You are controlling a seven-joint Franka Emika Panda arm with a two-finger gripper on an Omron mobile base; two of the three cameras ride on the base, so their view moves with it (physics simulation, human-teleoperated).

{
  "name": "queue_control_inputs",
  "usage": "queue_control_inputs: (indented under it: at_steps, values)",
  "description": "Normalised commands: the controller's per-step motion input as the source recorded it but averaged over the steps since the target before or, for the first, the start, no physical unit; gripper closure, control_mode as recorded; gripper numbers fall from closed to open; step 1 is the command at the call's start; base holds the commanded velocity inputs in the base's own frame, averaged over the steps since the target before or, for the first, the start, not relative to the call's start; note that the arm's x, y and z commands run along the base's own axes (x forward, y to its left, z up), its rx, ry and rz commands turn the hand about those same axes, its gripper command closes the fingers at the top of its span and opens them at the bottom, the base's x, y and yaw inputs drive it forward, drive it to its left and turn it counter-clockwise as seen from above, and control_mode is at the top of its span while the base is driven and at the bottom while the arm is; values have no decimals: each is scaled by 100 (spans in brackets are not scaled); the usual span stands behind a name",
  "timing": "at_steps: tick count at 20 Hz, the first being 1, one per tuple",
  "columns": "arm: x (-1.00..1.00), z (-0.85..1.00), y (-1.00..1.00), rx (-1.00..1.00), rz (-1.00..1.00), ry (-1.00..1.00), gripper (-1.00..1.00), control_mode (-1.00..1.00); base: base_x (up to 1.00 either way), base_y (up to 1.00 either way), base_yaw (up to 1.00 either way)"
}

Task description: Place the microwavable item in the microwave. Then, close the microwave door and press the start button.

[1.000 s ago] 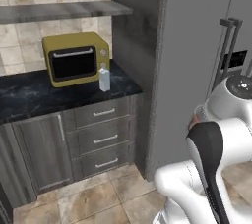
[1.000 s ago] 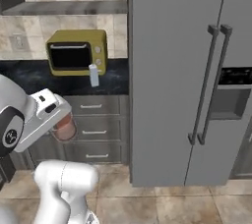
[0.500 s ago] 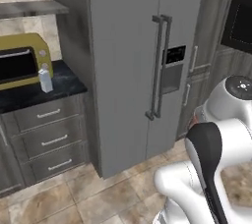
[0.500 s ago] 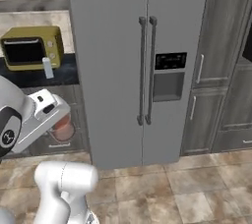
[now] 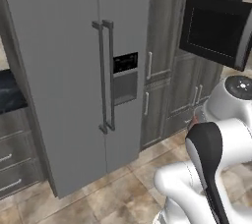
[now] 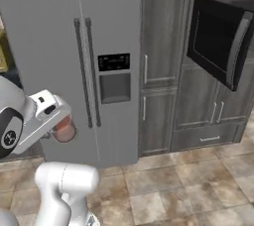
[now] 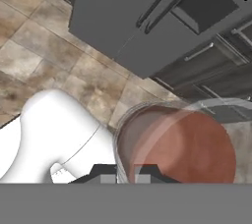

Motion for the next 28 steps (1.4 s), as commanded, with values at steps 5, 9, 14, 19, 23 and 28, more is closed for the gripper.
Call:
queue_control_inputs:
  at_steps: [5,9,14,19,23,28]
  values:
    - [0,0,0,0,0,0,100,100,0,-100,-19]
    - [0,0,0,0,0,0,100,100,12,-100,-26]
    - [0,0,0,0,0,0,100,100,14,-97,-35]
    - [0,0,0,0,0,0,100,100,29,-79,-44]
    - [0,0,0,0,0,0,100,100,22,-76,-48]
    - [0,0,0,0,0,0,100,100,74,-26,-28]
